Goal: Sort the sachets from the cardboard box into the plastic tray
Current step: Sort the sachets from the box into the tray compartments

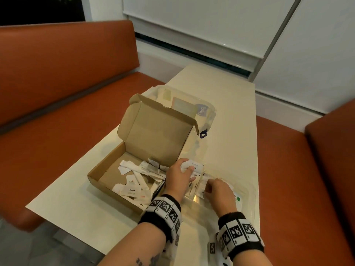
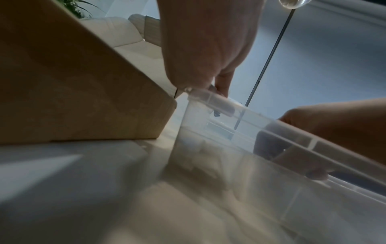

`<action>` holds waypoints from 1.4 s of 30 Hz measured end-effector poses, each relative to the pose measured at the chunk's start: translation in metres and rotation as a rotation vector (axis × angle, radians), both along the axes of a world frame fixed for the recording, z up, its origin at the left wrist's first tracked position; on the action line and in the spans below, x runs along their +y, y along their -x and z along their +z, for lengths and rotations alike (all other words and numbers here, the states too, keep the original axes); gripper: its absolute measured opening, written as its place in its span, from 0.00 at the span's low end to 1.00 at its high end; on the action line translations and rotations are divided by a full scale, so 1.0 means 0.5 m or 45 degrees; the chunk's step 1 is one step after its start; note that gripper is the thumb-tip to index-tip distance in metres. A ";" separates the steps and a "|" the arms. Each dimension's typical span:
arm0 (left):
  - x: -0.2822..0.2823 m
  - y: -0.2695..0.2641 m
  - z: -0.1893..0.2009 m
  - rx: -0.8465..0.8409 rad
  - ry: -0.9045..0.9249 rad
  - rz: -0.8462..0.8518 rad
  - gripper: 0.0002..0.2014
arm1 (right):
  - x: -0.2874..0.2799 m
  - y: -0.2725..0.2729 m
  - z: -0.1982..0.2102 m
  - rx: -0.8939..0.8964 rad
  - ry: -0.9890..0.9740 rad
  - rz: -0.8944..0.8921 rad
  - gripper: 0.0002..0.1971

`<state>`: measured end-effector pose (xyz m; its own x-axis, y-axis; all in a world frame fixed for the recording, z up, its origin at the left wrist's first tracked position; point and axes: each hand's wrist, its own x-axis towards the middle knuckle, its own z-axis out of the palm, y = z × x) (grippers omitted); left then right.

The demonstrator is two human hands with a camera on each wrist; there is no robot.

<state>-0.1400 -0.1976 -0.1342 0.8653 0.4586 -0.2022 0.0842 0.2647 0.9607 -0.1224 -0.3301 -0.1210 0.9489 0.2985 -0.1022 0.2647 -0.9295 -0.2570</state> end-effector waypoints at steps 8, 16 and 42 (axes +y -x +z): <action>0.004 0.000 -0.002 -0.014 -0.019 -0.043 0.11 | 0.005 0.000 0.003 0.029 -0.230 -0.137 0.01; 0.010 0.001 0.004 0.013 -0.004 -0.206 0.10 | 0.027 -0.006 0.038 0.073 -1.146 -0.438 0.04; -0.019 0.013 0.055 0.134 -0.046 -0.426 0.08 | -0.023 -0.012 0.052 0.243 -1.397 -0.612 0.06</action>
